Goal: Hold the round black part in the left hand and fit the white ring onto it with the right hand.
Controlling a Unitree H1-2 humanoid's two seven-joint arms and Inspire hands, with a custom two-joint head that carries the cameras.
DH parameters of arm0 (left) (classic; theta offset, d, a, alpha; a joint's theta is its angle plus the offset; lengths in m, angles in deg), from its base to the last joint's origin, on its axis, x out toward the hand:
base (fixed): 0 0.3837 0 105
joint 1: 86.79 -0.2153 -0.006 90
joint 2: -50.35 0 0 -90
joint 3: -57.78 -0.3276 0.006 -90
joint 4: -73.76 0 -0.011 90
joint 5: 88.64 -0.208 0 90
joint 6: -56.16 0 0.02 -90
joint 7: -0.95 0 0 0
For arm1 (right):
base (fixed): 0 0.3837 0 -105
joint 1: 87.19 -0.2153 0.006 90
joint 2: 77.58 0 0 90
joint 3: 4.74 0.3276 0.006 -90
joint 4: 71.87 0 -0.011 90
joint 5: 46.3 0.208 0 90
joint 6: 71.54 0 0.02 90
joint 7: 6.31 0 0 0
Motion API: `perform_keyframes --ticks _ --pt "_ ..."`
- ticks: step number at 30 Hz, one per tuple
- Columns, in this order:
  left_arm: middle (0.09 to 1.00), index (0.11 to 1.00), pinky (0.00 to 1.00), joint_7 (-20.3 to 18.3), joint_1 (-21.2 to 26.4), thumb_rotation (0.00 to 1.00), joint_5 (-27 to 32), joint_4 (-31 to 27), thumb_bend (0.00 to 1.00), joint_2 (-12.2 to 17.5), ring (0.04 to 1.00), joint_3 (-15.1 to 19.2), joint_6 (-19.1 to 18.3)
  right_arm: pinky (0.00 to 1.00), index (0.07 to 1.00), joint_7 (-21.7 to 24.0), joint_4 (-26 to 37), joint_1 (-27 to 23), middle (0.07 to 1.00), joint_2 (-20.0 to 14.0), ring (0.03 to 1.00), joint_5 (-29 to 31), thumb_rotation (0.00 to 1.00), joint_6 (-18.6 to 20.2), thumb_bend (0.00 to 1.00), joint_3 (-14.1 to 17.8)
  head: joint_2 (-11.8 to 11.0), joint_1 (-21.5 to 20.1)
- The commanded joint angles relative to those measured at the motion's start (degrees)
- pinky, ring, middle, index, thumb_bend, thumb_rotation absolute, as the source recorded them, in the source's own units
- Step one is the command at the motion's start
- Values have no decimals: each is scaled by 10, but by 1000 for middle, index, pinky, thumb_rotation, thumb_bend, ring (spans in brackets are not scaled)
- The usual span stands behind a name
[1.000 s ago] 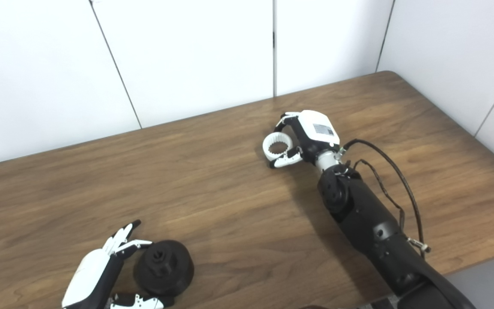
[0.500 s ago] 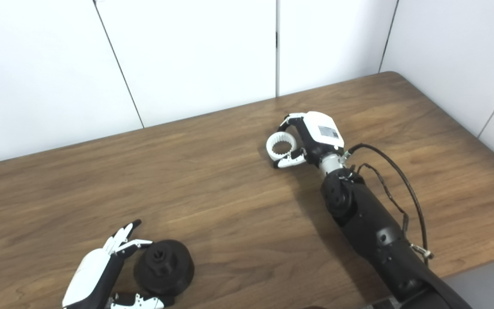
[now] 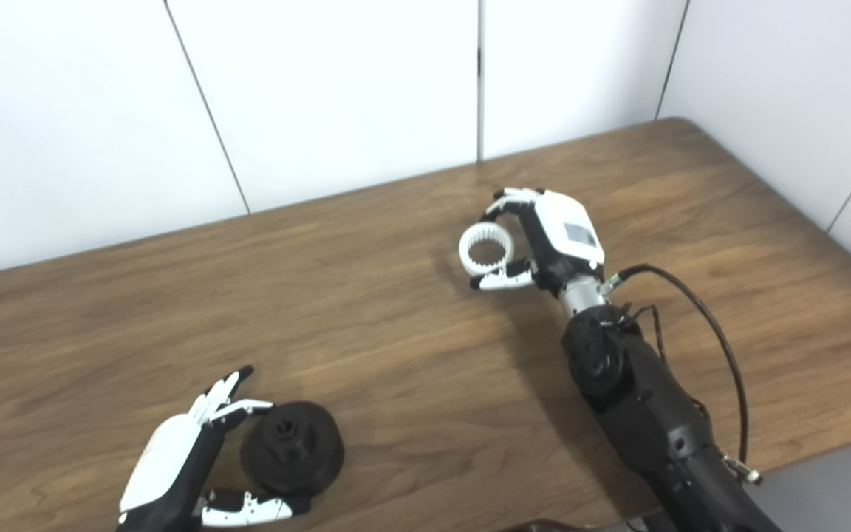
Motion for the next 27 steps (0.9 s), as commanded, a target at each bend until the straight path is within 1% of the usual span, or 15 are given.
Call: perform_keyframes --ticks 1,8,12,14,19,26,27 --pt "1000 646 1000 4 16 351 -6 -15 899 -1 1000 1 0 926 485 -8 38 -11 825 -2 868 -2 138 -17 518 9 2 3" --pt "1000 646 1000 2 18 349 -14 -17 894 -8 1000 -1 -8 855 484 12 127 13 824 13 869 5 136 -25 519 5 9 27" --pt "999 645 1000 2 22 356 -18 -17 893 -13 1000 -5 -13 821 484 33 173 26 820 21 867 6 137 -20 520 2 13 45" --pt "998 643 1000 4 23 358 -21 -15 897 -18 1000 -7 -15 777 483 49 202 36 820 25 868 15 136 -22 519 -2 16 62" --pt "994 639 1000 4 27 348 -28 -14 899 -28 1000 -14 -20 737 483 80 254 60 811 34 865 24 136 -25 519 -11 22 89" --pt "990 638 1000 6 30 355 -39 -13 910 -37 1000 -19 -21 727 482 107 301 91 802 54 861 28 139 -40 518 -36 29 111" --pt "989 637 1000 7 31 360 -40 -13 914 -38 1000 -20 -21 746 482 109 307 95 801 58 860 29 139 -41 518 -39 30 112"
